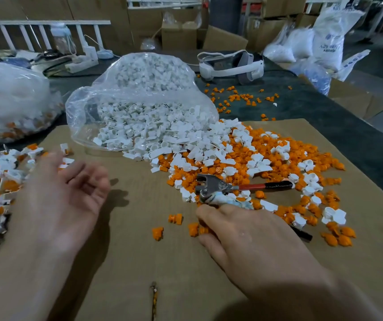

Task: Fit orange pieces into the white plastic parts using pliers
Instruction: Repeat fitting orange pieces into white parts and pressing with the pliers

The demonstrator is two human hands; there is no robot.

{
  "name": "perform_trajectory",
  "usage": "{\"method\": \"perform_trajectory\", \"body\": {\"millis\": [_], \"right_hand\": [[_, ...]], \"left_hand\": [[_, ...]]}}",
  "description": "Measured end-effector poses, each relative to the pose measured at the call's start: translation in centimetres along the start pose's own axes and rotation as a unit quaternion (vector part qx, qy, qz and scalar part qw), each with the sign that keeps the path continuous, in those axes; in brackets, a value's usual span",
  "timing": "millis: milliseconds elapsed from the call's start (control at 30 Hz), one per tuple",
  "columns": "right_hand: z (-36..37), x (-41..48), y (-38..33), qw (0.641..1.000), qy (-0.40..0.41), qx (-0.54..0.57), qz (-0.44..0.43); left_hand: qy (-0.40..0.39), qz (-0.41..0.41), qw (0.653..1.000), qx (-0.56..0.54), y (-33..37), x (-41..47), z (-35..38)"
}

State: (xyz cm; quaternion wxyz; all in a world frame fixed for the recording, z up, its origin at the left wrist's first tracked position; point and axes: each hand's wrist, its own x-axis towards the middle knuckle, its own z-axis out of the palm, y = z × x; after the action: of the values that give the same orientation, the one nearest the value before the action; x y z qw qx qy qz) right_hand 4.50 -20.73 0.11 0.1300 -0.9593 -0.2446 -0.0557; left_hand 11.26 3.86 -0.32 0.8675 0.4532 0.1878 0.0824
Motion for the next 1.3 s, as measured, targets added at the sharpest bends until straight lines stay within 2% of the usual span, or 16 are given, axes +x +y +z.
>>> {"method": "perform_trajectory", "body": {"millis": [33,67,100,133,167,200,267,300,567,667,833,933,1033,1100,1167,1300], "right_hand": [[0.1,0.1,0.1,1.000,0.003,-0.001,0.004],[0.3,0.1,0.1,1.000,0.006,0.000,0.007],[0.3,0.1,0.1,1.000,0.007,0.001,0.009],[0.4,0.1,0.1,1.000,0.009,0.003,0.012],[0.4,0.1,0.1,1.000,0.012,0.006,0.015],[0.4,0.1,0.1,1.000,0.016,0.007,0.016],[0.6,0.1,0.1,1.000,0.023,-0.007,0.013],[0.7,0.1,0.1,0.999,0.024,-0.020,0.009],[0.7,0.7,-0.2,0.999,0.010,-0.047,0.017],[0.6,0.7,0.0,0.999,0.021,-0.033,0.022],[-0.4,0.8,0.1,0.995,0.036,0.081,0.052],[-0.6,0.7,0.2,0.981,0.056,0.171,0.072],[-0.3,0.5,0.6,0.941,0.063,0.315,0.111],[-0.1,0.5,0.8,0.885,0.051,0.445,0.128],[-0.1,0.6,1.1,0.837,0.035,0.532,0.125],[-0.2,0.8,1.7,0.767,-0.010,0.631,0.117]], "left_hand": [[-0.015,0.047,0.989,0.141,-0.2,-0.4,0.1],[-0.035,0.077,0.944,0.319,-0.4,-1.2,0.5],[-0.075,0.134,0.846,0.511,-0.8,-1.9,0.7],[-0.133,0.157,0.737,0.644,-1.2,-2.8,1.1],[-0.184,0.170,0.638,0.728,-1.6,-3.4,1.0],[-0.191,0.179,0.576,0.775,-1.8,-3.9,1.0],[-0.199,0.178,0.518,0.812,-2.1,-4.0,1.2],[-0.213,0.207,0.507,0.809,-2.3,-4.0,1.1],[-0.247,0.325,0.538,0.737,-4.1,-4.4,2.0],[-0.247,0.338,0.546,0.725,-4.6,-4.3,2.3],[-0.254,0.370,0.613,0.650,-5.3,-4.9,3.0],[-0.265,0.383,0.630,0.621,-5.5,-5.2,3.4],[-0.247,0.393,0.668,0.581,-5.3,-5.6,3.6],[-0.226,0.383,0.722,0.530,-5.1,-6.0,3.6],[-0.223,0.375,0.757,0.487,-5.1,-6.4,3.5],[-0.241,0.362,0.778,0.454,-4.6,-6.9,3.5]]}}
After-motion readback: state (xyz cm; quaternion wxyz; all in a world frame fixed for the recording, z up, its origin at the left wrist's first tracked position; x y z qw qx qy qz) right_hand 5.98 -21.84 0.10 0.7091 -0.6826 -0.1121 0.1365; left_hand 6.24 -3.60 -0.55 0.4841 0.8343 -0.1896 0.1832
